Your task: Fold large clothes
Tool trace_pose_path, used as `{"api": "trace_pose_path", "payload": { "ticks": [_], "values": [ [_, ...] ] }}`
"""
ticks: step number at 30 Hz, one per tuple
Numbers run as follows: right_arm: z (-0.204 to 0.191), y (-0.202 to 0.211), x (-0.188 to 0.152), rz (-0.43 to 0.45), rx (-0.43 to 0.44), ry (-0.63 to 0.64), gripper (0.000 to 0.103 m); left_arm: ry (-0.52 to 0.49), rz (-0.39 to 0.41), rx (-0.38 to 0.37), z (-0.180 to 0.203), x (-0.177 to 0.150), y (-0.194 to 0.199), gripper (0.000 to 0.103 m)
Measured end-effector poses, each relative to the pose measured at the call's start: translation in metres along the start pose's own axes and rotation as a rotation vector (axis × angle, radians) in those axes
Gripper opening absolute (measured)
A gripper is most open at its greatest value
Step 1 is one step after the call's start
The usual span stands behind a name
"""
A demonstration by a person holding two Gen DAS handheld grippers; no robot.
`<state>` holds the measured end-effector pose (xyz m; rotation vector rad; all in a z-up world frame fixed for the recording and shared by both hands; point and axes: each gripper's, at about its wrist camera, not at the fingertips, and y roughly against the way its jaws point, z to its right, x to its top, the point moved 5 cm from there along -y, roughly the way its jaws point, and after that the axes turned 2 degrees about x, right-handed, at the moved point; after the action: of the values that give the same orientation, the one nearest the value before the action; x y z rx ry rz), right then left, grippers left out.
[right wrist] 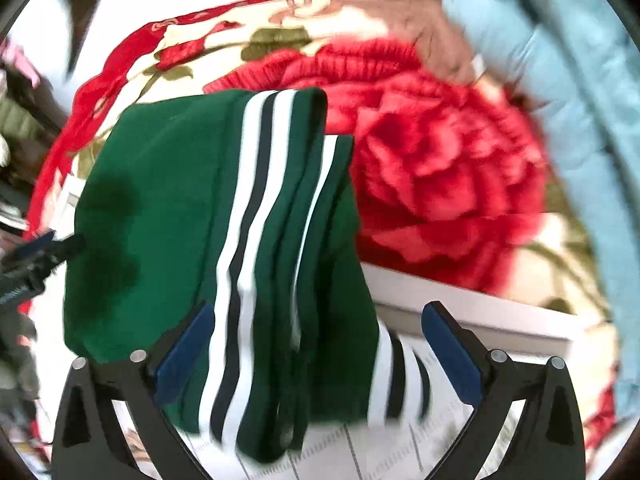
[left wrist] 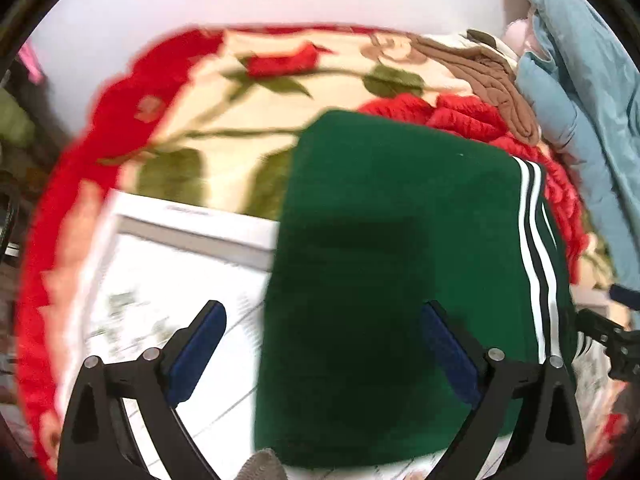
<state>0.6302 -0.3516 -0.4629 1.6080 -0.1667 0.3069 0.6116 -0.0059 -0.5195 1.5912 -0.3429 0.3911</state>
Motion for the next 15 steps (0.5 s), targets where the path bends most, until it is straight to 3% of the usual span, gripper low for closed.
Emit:
{"api": "trace_pose_path", "payload": {
  "ticks": [3,9,15],
  "values": [
    [-0.012,0.041,-0.031,0.041,-0.043,-0.024,0.103,-0.003,0.052,0.049,0.0,-0.017,0.052,0.099],
    [-0.04,0.141,-0.085,0.095,-0.127,-0.075,0.103,0.032,0.097,0.065,0.0,-0.037,0.155,0.099],
    [-0.075,0.278,-0.132,0.19,-0.21,-0.071,0.103,0.044,0.156,0.05,0.0,-0.052,0.271,0.099]
  ]
}}
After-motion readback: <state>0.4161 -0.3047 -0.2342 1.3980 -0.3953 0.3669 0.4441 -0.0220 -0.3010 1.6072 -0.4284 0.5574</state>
